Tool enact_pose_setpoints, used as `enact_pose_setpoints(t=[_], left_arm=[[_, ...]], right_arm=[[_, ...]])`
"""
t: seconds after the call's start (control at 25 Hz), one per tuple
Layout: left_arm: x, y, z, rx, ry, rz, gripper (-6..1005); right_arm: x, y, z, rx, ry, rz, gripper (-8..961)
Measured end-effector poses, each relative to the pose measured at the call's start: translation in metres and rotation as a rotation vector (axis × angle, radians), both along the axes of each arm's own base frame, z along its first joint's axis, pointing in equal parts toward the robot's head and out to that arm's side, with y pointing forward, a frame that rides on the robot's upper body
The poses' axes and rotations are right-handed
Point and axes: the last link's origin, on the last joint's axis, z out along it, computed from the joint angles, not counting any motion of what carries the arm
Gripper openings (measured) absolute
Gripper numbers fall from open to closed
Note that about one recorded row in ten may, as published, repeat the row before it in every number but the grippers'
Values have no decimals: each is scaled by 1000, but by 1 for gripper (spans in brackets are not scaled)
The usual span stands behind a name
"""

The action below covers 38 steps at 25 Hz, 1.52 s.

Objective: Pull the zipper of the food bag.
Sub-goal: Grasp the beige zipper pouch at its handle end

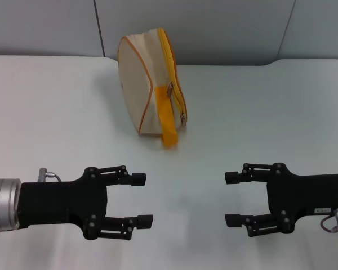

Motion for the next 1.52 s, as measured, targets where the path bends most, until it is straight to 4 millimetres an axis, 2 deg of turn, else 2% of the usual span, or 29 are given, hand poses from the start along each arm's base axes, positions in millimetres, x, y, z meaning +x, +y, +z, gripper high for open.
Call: enact_pose_setpoints(t=[0.88,1.08,1.32,1.52], left_arm=[[2,1,-2,-2,-1,-8,779],[3,10,-5,106,-38,46,771],[-6,43,-11,391,-142,293,761],[-2,57,-23,505,-157,327,753]], right_arm=[[1,0,0,8,-2,-2,797],[4,-2,1,17,-3,-10,796],[10,-5,2,30,-4,-26,794],[14,-8,2,36,-6,-43,792]])
